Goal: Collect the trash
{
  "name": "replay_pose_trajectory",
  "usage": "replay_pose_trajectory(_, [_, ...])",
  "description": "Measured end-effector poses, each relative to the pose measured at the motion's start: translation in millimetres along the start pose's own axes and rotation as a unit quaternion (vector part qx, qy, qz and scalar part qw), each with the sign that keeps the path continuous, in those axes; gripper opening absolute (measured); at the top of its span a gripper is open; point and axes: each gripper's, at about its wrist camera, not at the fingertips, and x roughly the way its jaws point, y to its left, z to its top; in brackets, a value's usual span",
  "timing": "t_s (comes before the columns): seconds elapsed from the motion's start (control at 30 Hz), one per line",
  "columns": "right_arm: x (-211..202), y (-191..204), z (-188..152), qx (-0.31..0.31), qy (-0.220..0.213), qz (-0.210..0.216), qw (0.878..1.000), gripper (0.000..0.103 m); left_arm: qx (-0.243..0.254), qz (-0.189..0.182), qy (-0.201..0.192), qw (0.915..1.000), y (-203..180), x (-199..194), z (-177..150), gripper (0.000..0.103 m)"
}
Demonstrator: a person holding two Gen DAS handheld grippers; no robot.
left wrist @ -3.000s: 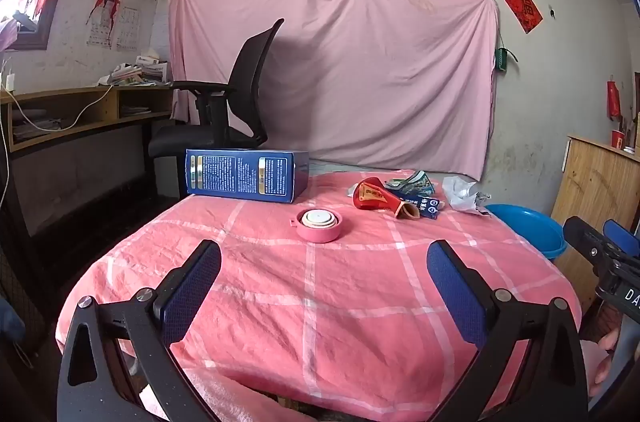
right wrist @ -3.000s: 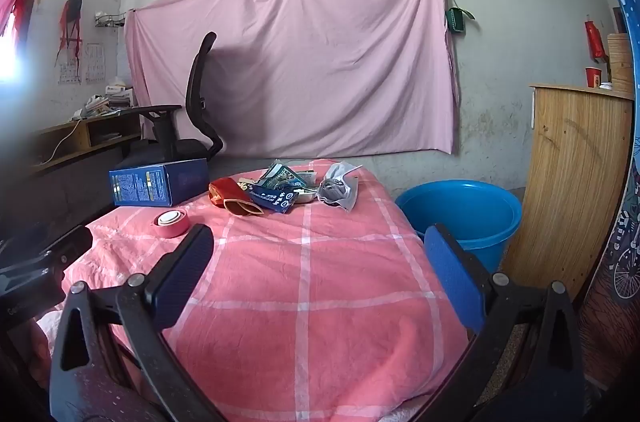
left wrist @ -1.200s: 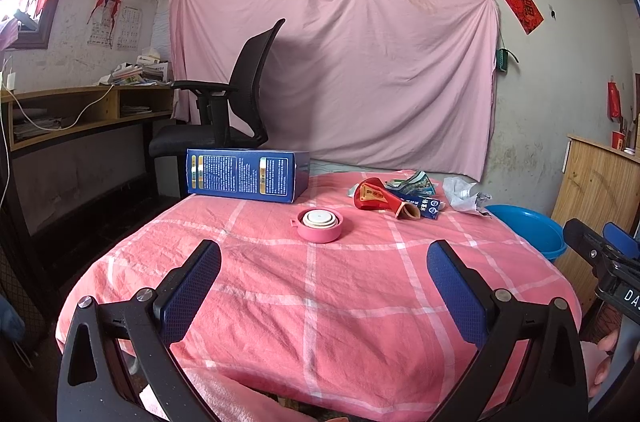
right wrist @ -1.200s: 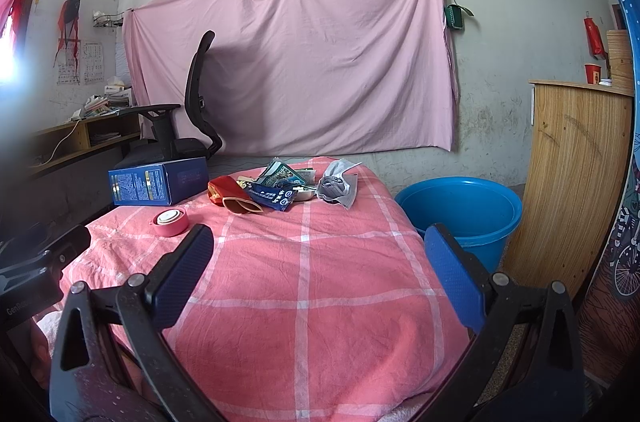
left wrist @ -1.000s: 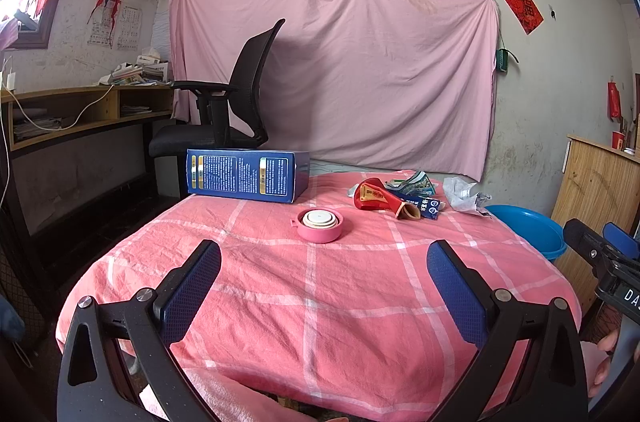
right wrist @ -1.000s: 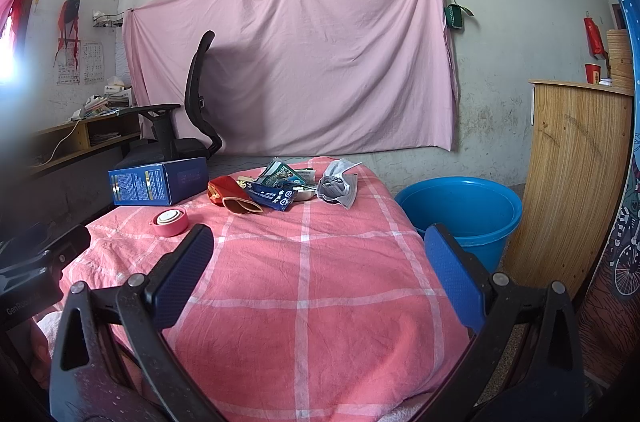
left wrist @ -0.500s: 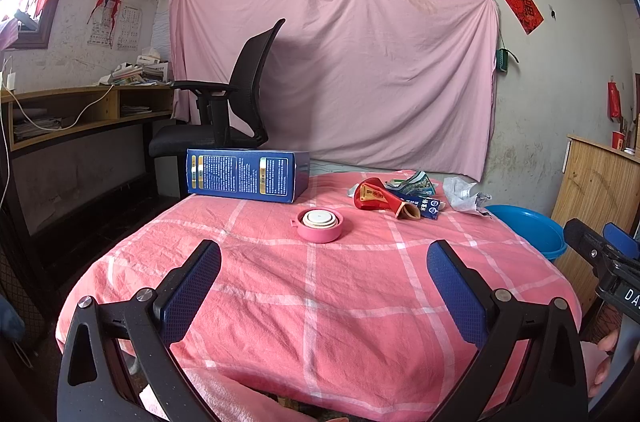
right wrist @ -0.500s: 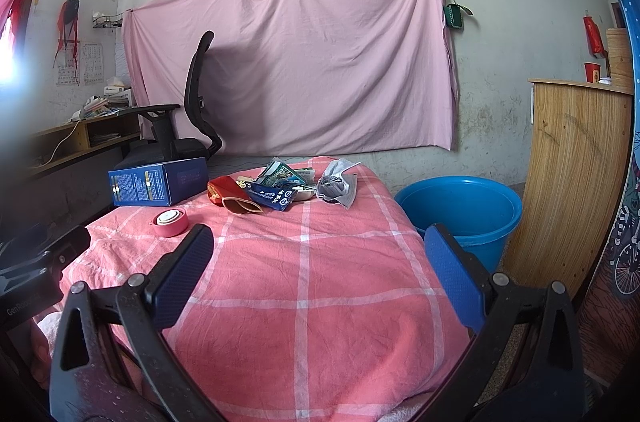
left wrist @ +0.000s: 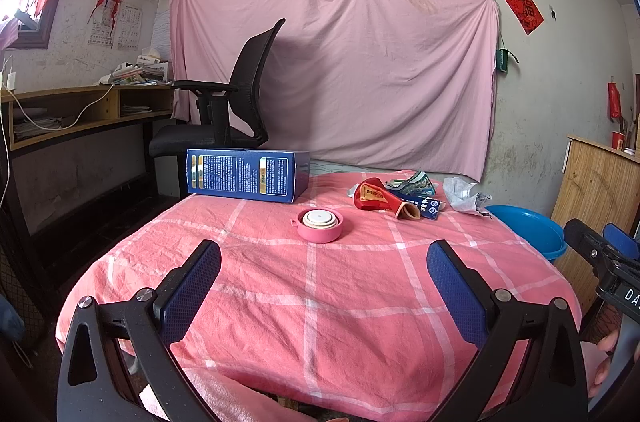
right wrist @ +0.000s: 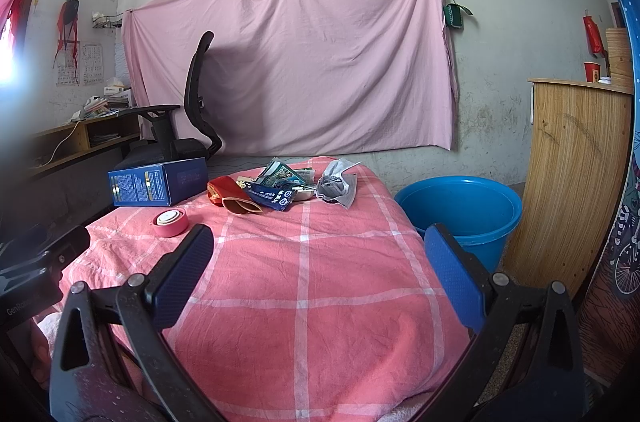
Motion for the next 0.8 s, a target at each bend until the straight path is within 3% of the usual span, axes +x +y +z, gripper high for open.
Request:
replay_pose_trajectory(0.53, [3, -3, 1, 0.0, 0.0, 0.006, 1.0, 0.103, -0.02, -0.004, 0.009, 0.9998, 6, 6, 5, 0.101])
replay_pose_trajectory(0.8, [19, 1, 25, -0.016, -0.01, 0.022, 1.0, 0.103, -0.032, 0.016, -0.013, 0.9993, 16, 27, 28, 0.101])
